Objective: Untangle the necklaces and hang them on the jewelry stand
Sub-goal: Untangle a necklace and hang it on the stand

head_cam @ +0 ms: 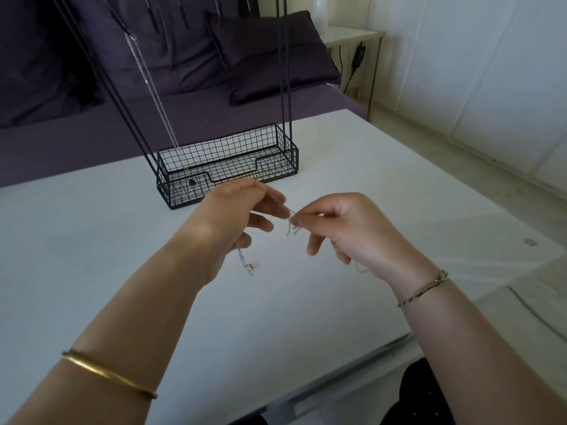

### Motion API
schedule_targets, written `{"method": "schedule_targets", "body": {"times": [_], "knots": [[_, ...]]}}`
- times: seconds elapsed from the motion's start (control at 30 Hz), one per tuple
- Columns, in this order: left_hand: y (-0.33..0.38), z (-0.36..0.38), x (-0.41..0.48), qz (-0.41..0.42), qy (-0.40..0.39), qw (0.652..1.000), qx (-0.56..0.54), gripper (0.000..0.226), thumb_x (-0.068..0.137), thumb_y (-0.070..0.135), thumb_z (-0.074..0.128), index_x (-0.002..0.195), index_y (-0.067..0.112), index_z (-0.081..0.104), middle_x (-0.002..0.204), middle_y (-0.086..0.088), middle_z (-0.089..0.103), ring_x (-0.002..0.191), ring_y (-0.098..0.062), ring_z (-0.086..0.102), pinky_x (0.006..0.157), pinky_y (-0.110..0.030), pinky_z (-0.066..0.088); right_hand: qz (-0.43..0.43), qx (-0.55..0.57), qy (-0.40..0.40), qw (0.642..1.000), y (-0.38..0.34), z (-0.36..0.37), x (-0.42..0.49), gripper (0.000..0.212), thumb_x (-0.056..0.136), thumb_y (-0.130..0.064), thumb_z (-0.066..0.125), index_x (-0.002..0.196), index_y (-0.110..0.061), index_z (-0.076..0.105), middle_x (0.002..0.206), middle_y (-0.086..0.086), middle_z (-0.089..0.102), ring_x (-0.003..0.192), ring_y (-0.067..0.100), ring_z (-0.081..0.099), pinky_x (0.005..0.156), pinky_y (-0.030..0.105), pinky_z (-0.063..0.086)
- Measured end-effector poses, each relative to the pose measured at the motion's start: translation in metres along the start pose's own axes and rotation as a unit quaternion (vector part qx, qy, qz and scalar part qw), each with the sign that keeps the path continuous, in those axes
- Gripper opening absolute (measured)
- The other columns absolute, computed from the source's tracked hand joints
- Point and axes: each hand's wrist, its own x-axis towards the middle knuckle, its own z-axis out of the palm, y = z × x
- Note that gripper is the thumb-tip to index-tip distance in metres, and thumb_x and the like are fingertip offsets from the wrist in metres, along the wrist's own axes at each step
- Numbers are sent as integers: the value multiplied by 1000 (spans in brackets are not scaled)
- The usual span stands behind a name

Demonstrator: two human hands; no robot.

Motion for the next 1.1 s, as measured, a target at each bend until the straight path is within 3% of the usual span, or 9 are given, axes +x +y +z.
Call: {"method": "schedule_targets", "body": {"times": [0.13,0.3,0.43,0.57,0.73,1.0,1.1], "knots": [[-1,1,0,-13,-3,1000,-24,32,97,12,34,91,14,66,83,0,75,70,-13,62,53,-24,33,-26,4,61,998,-1,3,0,8,85,-15,65,78,-16,70,58,1,68,35,14,36,36,18,29],[-3,1,1,-20,-8,999,-34,31,96,14,36,94,15,67,83,0,75,73,-13,61,57,-26,34,-21,9,77,997,-1,5,1,11,83,-10,65,73,-14,66,59,1,67,34,6,38,36,18,32],[-5,2,3,-14,2,1000,-13,32,94,13,36,84,15,67,64,0,67,66,-12,55,58,-26,33,-32,48,71,996,-1,5,2,13,83,-5,65,72,-13,64,61,8,57,37,9,42,43,23,43],[-6,3,8,-4,30,999,17,32,93,12,41,75,15,67,53,6,57,63,-11,48,57,-24,33,-13,81,87,993,0,6,2,16,83,-3,64,70,-12,61,63,7,49,36,11,37,42,24,37],[-10,5,13,1,70,997,22,28,91,19,46,74,16,67,60,7,60,64,-10,48,57,-23,35,44,145,80,985,-1,7,3,18,80,4,63,68,-9,59,58,-1,47,37,8,33,39,20,29],[-8,5,11,-1,42,996,-74,36,91,16,40,67,16,66,77,1,69,77,-14,51,57,-26,30,70,135,29,988,0,3,4,24,79,9,61,67,-12,58,43,-11,43,33,4,27,37,15,19],[-8,6,11,-4,29,995,-95,34,91,13,36,67,15,61,77,-4,71,76,-16,53,54,-26,28,78,137,14,987,-1,5,4,24,80,8,60,67,-12,57,47,-7,42,35,6,26,37,15,18]]}}
